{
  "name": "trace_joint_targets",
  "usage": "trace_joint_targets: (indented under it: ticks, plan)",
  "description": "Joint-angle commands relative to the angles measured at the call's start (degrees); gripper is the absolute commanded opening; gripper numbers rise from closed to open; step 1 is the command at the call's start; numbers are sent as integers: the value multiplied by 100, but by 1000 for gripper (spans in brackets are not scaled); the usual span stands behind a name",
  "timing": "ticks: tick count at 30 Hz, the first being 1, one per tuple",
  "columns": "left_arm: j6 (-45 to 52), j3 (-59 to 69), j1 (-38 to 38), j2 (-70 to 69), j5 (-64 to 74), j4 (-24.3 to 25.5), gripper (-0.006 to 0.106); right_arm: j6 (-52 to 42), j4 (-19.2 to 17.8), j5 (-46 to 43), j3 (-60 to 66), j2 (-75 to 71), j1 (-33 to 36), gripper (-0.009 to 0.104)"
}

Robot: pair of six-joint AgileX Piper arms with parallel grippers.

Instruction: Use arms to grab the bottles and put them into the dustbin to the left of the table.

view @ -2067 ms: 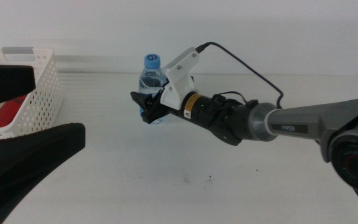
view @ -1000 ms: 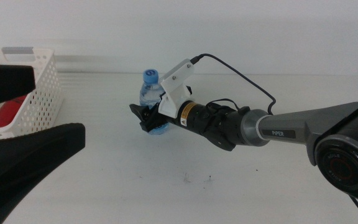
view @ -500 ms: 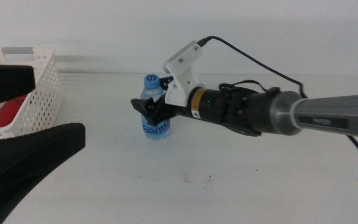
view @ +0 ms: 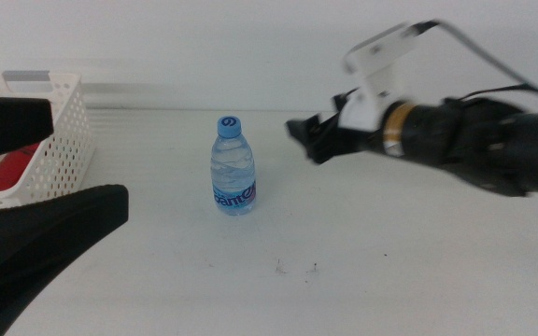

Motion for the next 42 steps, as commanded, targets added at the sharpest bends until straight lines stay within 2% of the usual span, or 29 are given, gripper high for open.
trace_joint_targets:
  ticks: [1,8,11,12,17,21,24,25,27,29,32,34,36,42]
  plan:
    - [-41,35,-32,-26,-80,6,94,115,13,227,225,-668,-89,91]
    - [-41,35,-32,-26,-80,6,94,261,-28,1085,920,-2625,-89,91]
    - [-41,35,-32,-26,-80,6,94,65,15,1971,1080,-3504,-15,91]
    - [-41,35,-32,-26,-80,6,94,-160,136,2344,1080,-3805,33,91]
    - [-41,35,-32,-26,-80,6,94,-1608,1421,3287,1096,-5083,71,85]
    - [-41,35,-32,-53,-116,13,94,-3204,3245,4007,1028,-5543,71,75]
    - [-41,35,-32,-53,-156,27,94,-4477,4769,5027,786,-5567,71,74]
    - [-41,35,-32,-53,-169,27,94,-4711,5109,5451,615,-5535,71,74]
    - [-41,35,-32,-53,-169,27,94,-4802,5456,5974,205,-5481,71,74]
    - [-41,35,-32,-53,-169,27,94,-4785,5405,6353,-231,-5467,71,75]
    - [-41,35,-32,-53,-181,27,94,-4404,5012,7027,-900,-5467,71,78]
    - [-41,35,-32,-53,-181,27,94,-4388,5041,7476,-1275,-5467,71,85]
    - [-41,35,-32,-53,-181,27,94,-4406,5233,7641,-1469,-5467,71,93]
    - [-41,35,-32,-53,-181,27,94,-4430,5208,7743,-1555,-5467,71,93]
